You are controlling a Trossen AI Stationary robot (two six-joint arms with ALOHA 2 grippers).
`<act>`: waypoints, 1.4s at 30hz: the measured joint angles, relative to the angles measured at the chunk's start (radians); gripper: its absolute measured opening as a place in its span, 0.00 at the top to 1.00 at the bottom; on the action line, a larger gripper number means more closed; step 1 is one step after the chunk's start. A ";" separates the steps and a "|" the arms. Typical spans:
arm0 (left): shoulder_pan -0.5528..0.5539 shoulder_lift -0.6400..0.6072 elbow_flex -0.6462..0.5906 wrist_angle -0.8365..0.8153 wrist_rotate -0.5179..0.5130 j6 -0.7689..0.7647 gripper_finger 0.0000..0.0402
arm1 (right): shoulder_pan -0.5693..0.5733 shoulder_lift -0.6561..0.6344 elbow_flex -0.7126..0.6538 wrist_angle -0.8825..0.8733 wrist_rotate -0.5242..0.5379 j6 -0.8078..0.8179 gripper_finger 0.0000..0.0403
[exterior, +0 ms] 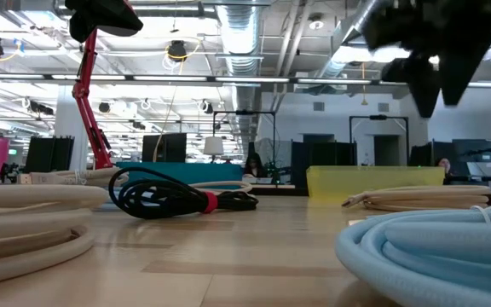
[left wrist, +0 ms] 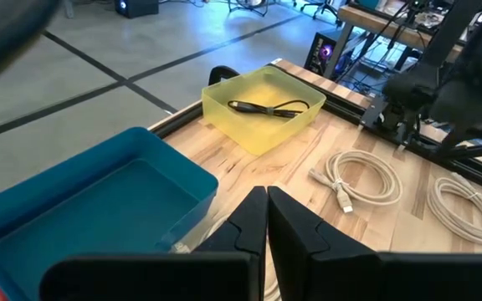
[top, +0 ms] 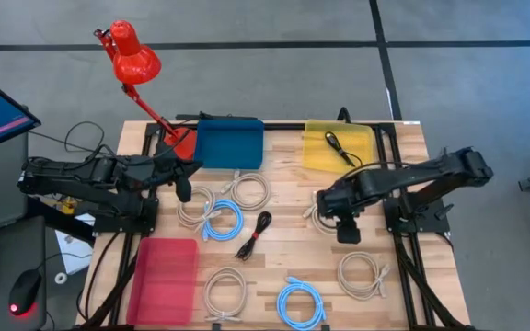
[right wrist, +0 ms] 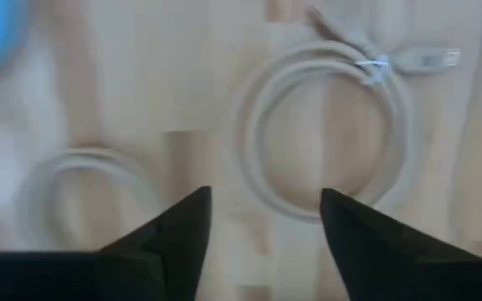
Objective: Pick & Place USB Port
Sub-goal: Put the brown display cable into the blue bin
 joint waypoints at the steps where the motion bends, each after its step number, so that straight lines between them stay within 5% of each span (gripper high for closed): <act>1: 0.000 0.000 0.000 0.000 0.000 0.000 0.97 | -0.002 0.014 -0.010 0.007 0.012 -0.015 0.42; 27: 0.000 0.000 -0.004 -0.001 0.000 0.003 0.97 | -0.002 0.156 -0.316 0.365 -0.091 0.012 0.60; 35: 0.000 0.000 -0.004 0.000 0.000 0.003 0.97 | 0.000 0.155 -0.331 0.380 -0.092 0.032 0.94; 42: 0.000 0.000 -0.004 0.000 0.000 0.003 0.97 | -0.001 0.093 -0.287 0.411 -0.091 0.037 0.94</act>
